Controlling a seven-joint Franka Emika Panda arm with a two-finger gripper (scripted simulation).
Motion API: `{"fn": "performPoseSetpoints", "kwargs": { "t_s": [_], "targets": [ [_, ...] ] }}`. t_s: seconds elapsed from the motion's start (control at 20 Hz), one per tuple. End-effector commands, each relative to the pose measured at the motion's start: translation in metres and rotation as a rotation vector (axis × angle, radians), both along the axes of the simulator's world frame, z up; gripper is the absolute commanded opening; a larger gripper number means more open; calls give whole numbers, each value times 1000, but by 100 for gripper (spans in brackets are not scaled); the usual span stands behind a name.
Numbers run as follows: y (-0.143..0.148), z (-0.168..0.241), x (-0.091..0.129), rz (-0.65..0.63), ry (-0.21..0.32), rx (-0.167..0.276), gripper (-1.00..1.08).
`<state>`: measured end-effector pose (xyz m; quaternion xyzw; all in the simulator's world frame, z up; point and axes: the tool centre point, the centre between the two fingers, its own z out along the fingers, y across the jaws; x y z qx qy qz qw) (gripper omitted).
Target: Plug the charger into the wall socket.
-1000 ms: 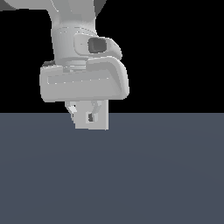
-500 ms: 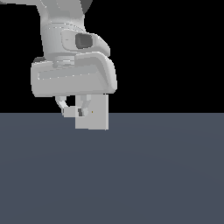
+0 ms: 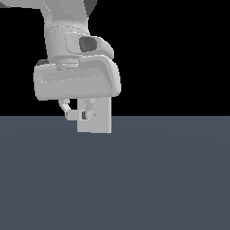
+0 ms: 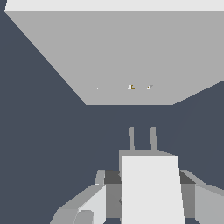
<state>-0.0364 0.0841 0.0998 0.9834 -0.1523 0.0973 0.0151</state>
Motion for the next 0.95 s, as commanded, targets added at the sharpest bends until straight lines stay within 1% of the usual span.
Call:
{"fn": "performPoseSetpoints", "kwargs": {
  "t_s": [0.0, 0.5, 0.7, 0.9],
  "targets": [
    [-2, 0, 5, -1, 0, 0, -100],
    [-13, 0, 38, 0, 0, 1, -100],
    [-14, 0, 44, 0, 0, 1, -100],
    [-14, 0, 44, -1, 0, 0, -100]
  ]
}}
